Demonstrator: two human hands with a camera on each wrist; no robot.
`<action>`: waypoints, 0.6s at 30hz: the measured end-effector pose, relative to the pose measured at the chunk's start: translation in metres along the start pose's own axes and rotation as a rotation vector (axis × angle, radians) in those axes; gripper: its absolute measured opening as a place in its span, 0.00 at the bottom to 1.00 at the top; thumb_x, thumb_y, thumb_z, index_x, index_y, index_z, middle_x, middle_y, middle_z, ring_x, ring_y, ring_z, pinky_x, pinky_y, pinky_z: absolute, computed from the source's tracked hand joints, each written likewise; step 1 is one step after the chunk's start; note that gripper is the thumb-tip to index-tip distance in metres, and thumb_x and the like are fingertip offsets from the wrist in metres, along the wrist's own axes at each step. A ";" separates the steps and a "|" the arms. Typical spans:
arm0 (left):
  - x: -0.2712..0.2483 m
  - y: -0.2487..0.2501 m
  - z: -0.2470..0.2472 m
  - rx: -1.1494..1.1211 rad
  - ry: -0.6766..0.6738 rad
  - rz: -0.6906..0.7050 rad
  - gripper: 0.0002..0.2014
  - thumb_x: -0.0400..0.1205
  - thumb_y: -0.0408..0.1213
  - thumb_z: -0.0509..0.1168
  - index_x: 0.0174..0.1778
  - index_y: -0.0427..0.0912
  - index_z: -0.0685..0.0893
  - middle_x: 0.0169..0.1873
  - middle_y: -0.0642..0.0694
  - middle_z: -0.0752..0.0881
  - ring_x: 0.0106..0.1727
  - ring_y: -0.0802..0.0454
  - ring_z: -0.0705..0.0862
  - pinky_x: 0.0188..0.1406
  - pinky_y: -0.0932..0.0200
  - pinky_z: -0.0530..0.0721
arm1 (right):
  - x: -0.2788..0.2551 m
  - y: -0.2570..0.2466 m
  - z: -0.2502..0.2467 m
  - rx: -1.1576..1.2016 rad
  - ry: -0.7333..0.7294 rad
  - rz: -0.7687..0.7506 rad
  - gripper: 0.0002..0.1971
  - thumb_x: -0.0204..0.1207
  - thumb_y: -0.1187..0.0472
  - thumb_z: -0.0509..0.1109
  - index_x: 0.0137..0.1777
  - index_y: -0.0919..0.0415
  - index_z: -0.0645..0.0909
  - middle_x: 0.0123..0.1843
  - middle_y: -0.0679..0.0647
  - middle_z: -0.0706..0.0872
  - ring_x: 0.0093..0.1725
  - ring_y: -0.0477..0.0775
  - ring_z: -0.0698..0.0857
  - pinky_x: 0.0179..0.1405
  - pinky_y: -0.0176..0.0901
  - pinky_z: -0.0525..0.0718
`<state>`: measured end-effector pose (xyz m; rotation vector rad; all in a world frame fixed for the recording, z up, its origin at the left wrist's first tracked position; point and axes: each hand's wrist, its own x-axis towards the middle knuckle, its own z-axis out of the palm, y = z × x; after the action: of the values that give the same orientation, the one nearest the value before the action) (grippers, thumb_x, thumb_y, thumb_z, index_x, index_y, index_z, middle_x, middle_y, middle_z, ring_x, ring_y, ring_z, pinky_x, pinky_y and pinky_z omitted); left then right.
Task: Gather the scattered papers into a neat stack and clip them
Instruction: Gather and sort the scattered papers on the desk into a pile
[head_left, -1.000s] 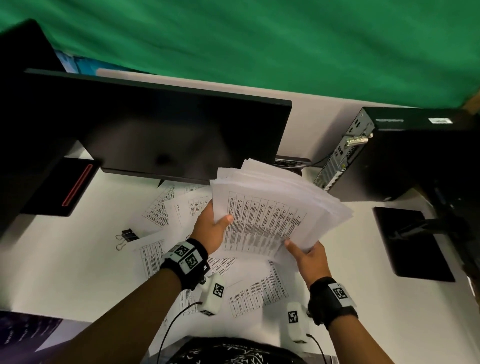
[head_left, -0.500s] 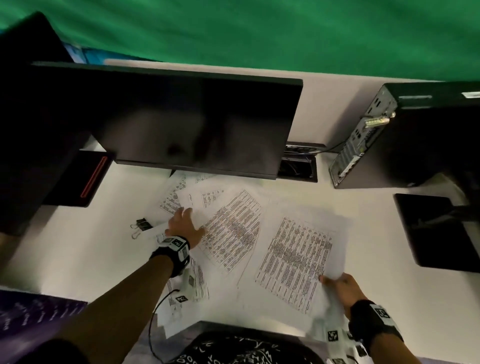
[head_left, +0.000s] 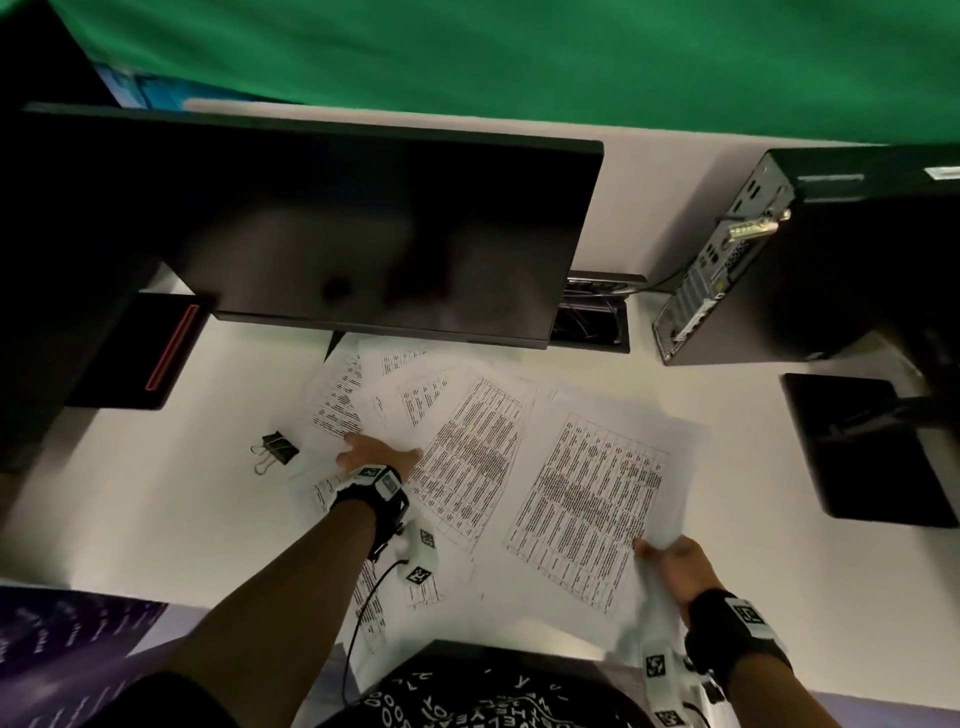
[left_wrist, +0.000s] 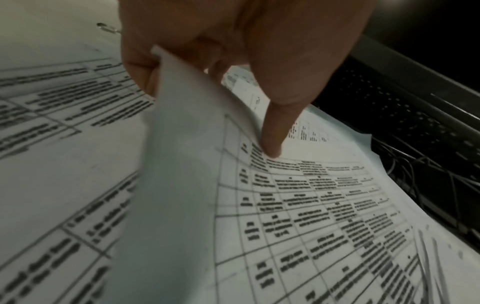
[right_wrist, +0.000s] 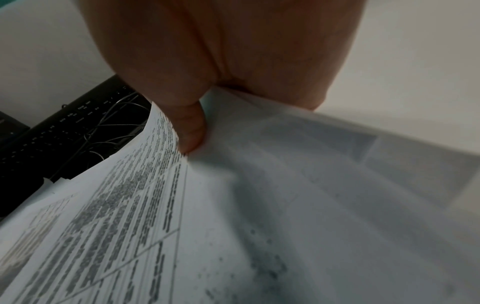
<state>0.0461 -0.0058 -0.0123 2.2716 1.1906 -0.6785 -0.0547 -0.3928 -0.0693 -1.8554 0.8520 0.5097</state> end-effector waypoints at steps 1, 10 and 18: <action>-0.001 0.001 0.001 -0.043 0.004 0.023 0.56 0.71 0.52 0.77 0.82 0.37 0.45 0.77 0.31 0.63 0.75 0.32 0.70 0.70 0.38 0.75 | 0.000 0.000 0.000 -0.001 -0.001 -0.003 0.17 0.76 0.56 0.77 0.59 0.68 0.83 0.51 0.65 0.90 0.49 0.66 0.88 0.53 0.57 0.87; -0.004 -0.030 -0.005 -0.184 0.039 0.065 0.27 0.79 0.40 0.68 0.74 0.39 0.70 0.71 0.35 0.75 0.66 0.36 0.78 0.58 0.47 0.78 | -0.007 -0.004 -0.005 -0.025 -0.058 -0.029 0.18 0.77 0.54 0.76 0.59 0.66 0.82 0.52 0.64 0.90 0.53 0.67 0.88 0.63 0.66 0.85; -0.029 -0.005 0.002 -0.091 -0.127 0.030 0.42 0.72 0.53 0.75 0.76 0.34 0.69 0.72 0.37 0.75 0.68 0.36 0.78 0.64 0.52 0.78 | -0.007 -0.008 -0.008 -0.031 -0.114 -0.031 0.21 0.77 0.54 0.77 0.63 0.67 0.82 0.56 0.62 0.90 0.58 0.67 0.87 0.66 0.65 0.83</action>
<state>0.0271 -0.0224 0.0031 2.1335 1.1032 -0.7311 -0.0533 -0.3959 -0.0566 -1.8461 0.7416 0.6063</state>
